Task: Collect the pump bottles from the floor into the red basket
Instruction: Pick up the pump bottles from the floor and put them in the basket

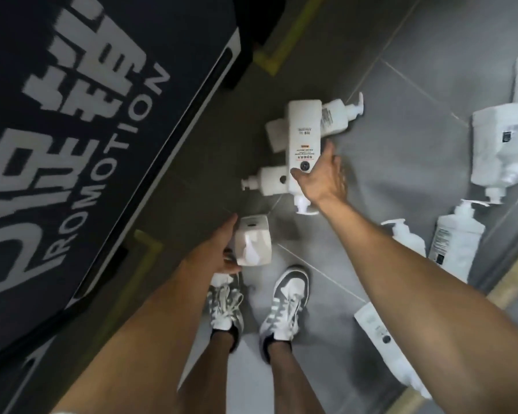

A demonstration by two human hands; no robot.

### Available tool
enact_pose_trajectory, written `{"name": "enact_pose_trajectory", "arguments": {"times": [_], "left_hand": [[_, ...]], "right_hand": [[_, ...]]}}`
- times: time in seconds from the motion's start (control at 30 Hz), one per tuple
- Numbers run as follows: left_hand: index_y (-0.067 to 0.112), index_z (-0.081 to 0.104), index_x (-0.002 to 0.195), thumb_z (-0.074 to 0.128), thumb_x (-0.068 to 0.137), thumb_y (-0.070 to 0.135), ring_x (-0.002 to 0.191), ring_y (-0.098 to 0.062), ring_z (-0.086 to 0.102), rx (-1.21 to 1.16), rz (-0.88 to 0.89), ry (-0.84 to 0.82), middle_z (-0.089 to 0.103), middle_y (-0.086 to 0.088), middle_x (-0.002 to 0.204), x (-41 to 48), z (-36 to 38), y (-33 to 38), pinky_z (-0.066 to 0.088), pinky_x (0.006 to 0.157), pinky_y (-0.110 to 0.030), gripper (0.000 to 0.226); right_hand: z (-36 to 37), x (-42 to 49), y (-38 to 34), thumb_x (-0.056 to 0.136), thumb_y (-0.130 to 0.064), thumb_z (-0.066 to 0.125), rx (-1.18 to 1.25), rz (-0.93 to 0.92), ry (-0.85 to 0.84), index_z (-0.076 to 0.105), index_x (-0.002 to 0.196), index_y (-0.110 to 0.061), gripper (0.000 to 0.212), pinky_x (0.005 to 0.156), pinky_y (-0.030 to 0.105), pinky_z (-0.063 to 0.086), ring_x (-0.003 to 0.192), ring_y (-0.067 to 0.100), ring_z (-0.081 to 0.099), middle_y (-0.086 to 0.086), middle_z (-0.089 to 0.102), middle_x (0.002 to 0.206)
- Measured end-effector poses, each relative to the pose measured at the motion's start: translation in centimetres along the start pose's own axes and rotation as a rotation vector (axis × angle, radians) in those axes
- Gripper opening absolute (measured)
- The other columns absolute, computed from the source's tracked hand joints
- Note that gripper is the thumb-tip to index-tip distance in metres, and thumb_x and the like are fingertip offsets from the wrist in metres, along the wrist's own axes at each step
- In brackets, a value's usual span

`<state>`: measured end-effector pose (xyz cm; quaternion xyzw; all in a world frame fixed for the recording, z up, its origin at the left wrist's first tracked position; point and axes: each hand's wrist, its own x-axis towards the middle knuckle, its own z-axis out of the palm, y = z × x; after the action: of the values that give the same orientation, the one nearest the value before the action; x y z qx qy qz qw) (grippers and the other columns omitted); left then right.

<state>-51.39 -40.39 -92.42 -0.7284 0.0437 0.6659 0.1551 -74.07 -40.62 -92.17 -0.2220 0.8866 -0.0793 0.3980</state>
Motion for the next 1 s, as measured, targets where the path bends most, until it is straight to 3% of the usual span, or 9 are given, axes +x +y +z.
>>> {"name": "enact_pose_trajectory", "arguments": {"times": [0.07,0.17,0.33,0.43,0.5,0.63,0.77,0.87,1.0], "left_hand": [[0.015,0.071,0.112,0.071,0.078,0.065,0.103,-0.032,0.065,-0.096,-0.090,-0.110,0.073,-0.012,0.112,2.7,-0.2,0.4,0.051,0.087,-0.047,0.061],[0.018,0.074,0.093,0.073,0.077,0.057,0.086,-0.027,0.066,-0.077,-0.108,-0.191,0.075,-0.007,0.086,5.9,0.2,0.3,0.050,0.079,-0.037,0.042],[0.014,0.073,0.081,0.072,0.084,0.040,0.066,-0.025,0.067,-0.039,-0.090,-0.239,0.071,-0.007,0.074,8.4,0.9,-0.5,0.051,0.072,-0.032,0.027],[0.011,0.070,0.099,0.068,0.090,0.028,0.067,-0.026,0.070,0.038,-0.025,-0.241,0.073,-0.011,0.081,7.4,1.8,-1.5,0.056,0.069,-0.033,0.019],[0.009,0.065,0.118,0.068,0.091,0.018,0.074,-0.028,0.073,0.035,0.078,-0.233,0.075,-0.014,0.092,6.1,1.9,-2.4,0.060,0.065,-0.036,0.028],[0.018,0.056,0.136,0.074,0.086,0.011,0.092,-0.030,0.074,-0.026,0.241,-0.243,0.074,-0.016,0.115,0.4,1.4,-3.9,0.060,0.069,-0.042,0.054],[0.032,0.051,0.139,0.079,0.081,0.009,0.104,-0.029,0.073,-0.006,0.426,-0.259,0.075,-0.007,0.118,-9.3,0.9,-3.2,0.061,0.078,-0.045,0.068],[0.038,0.038,0.150,0.080,0.082,0.007,0.110,-0.032,0.071,0.065,0.483,-0.301,0.072,-0.007,0.125,-17.2,0.2,-2.0,0.059,0.088,-0.052,0.086],[0.044,0.030,0.154,0.075,0.087,0.007,0.114,-0.030,0.069,0.193,0.606,-0.415,0.070,-0.006,0.128,-29.6,-0.1,-0.8,0.057,0.094,-0.053,0.089]], "right_hand": [[1.5,2.2,0.0,0.083,-0.041,0.077,0.014,0.005,0.007,0.011,0.158,-0.020,0.102,0.106,0.051,0.039,0.138,0.041,0.038,0.015,0.036,0.152],[3.7,4.7,-0.1,0.082,-0.043,0.077,0.037,0.030,0.018,0.004,0.159,-0.023,0.108,0.101,0.051,0.040,0.133,0.043,0.041,0.012,0.035,0.150],[5.8,6.8,-0.3,0.076,-0.037,0.082,0.114,0.065,0.126,0.018,0.152,-0.022,0.101,0.096,0.050,0.041,0.126,0.041,0.049,0.010,0.044,0.138],[4.6,6.9,0.1,0.072,-0.038,0.083,0.143,0.078,0.100,0.029,0.141,-0.021,0.089,0.099,0.048,0.043,0.122,0.039,0.054,0.006,0.052,0.132],[2.9,6.0,0.8,0.068,-0.041,0.083,0.165,0.104,0.036,0.036,0.133,-0.023,0.083,0.099,0.045,0.047,0.117,0.034,0.058,0.003,0.059,0.127],[-1.7,1.0,2.5,0.068,-0.020,0.083,0.473,0.203,-0.122,0.045,0.127,-0.015,0.070,0.070,0.026,0.053,0.091,0.019,0.066,0.002,0.067,0.110],[-7.8,-7.9,3.7,0.063,-0.029,0.076,0.716,0.360,-0.264,0.050,0.121,-0.020,0.064,0.071,0.038,0.060,0.090,0.027,0.069,0.010,0.070,0.111],[-13.0,-15.2,3.1,0.058,-0.032,0.074,0.862,0.427,-0.345,0.054,0.120,-0.019,0.067,0.082,0.061,0.059,0.100,0.038,0.071,0.017,0.072,0.114],[-20.8,-24.0,-0.9,0.064,-0.026,0.067,0.981,0.376,-0.358,0.056,0.121,-0.018,0.059,0.087,0.064,0.056,0.104,0.041,0.069,0.020,0.073,0.114]]}}
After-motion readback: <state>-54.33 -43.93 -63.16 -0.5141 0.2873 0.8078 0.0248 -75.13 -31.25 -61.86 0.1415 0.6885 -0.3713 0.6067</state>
